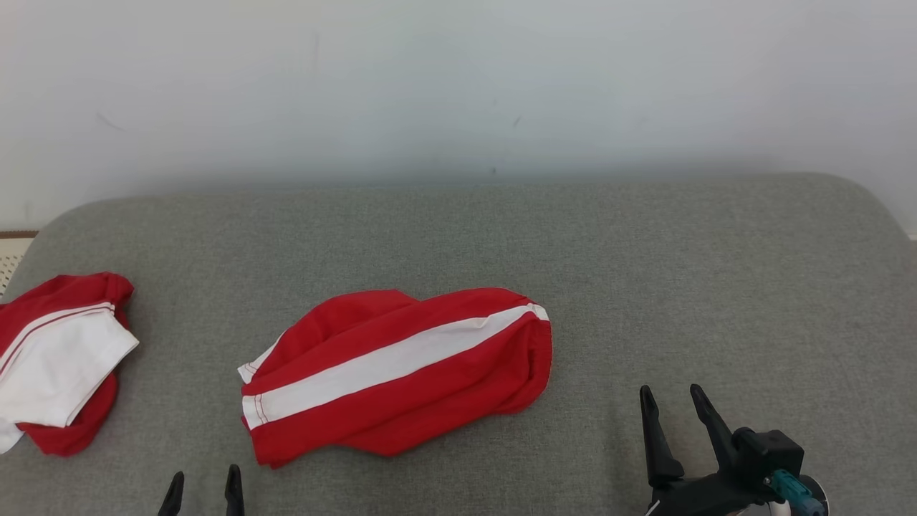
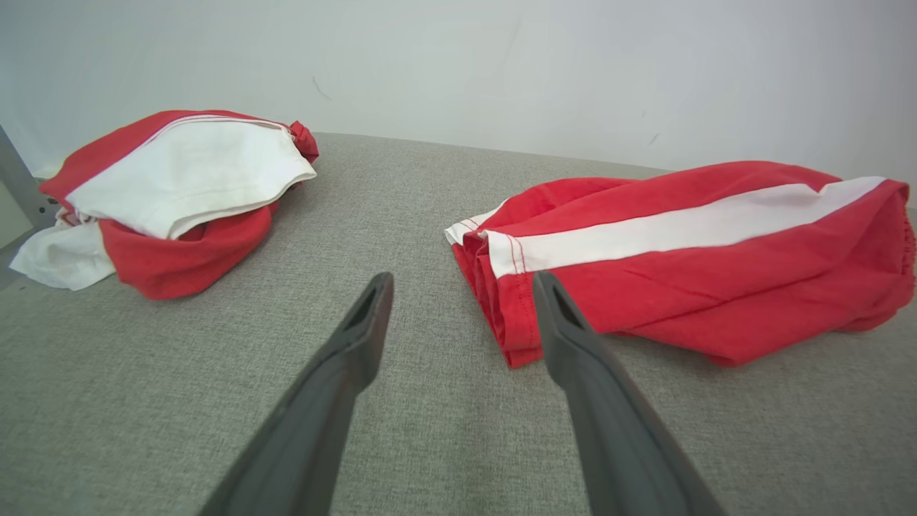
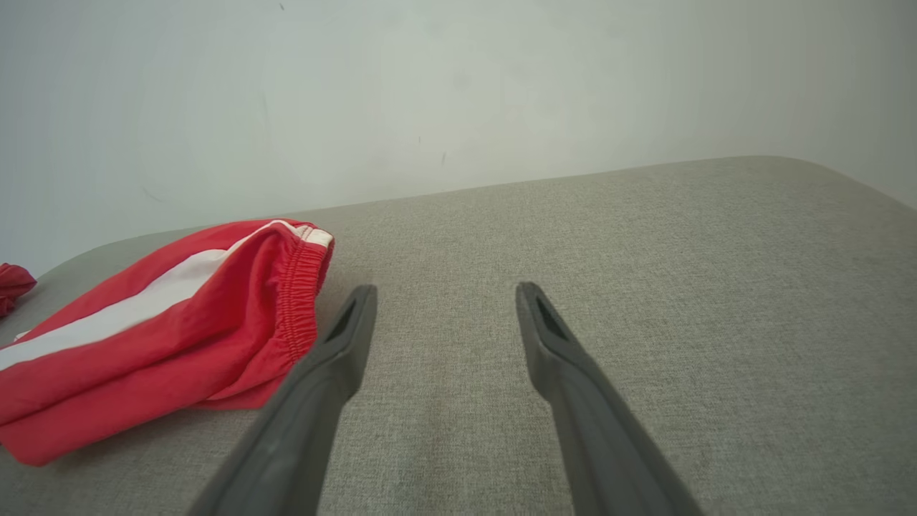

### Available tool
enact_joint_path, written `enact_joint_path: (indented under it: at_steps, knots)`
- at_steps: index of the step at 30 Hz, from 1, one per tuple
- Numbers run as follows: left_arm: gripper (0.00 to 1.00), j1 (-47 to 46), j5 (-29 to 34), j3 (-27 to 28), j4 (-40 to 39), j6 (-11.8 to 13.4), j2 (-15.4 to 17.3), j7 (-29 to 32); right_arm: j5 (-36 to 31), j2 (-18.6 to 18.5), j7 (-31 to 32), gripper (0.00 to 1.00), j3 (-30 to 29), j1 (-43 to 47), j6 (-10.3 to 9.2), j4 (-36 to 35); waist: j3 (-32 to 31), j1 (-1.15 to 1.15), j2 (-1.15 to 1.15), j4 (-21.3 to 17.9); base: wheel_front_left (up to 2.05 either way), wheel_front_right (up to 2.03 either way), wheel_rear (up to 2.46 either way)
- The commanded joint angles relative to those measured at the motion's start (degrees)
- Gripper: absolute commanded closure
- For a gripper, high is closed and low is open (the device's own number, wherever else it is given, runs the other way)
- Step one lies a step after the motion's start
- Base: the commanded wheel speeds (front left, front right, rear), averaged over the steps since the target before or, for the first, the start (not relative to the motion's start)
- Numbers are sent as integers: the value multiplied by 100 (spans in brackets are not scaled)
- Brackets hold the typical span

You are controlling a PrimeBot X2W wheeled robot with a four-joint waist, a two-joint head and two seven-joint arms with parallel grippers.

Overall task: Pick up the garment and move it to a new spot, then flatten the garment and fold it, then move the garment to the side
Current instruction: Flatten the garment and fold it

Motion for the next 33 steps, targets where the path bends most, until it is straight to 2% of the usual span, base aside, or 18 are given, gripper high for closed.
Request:
enact_joint_path:
  at_steps: [1,6,10,16,21,28,33]
  knots:
    - [0,-72,17,-29,8,-62,2,-24,53,9,-5,0,18,-121,0,42,39,0,0,35,0,0,0]
    - [0,-240,-214,-53,49,-297,3,-24,223,9,-5,0,214,-328,0,266,138,0,0,98,0,0,0]
    - [0,-537,-705,-126,166,-566,3,-24,706,4,-5,0,363,-750,0,519,360,0,0,180,0,0,0]
    - [0,-1077,-1067,-284,656,-746,21,-24,1406,-60,9,0,591,-1360,0,944,688,0,0,295,0,0,0]
    - [0,-1478,-1682,-731,954,-751,212,-24,1626,-246,10,0,842,-1789,0,1180,886,0,0,353,0,0,0]
    - [0,-1929,-2596,-1334,1308,-754,670,-24,1761,-259,-3,0,1021,-2083,0,1299,1099,0,0,360,0,0,0]
    - [0,-2071,-3267,-1759,1367,-755,878,-24,1791,-249,-5,0,1076,-2083,0,1257,1147,0,0,338,0,0,0]
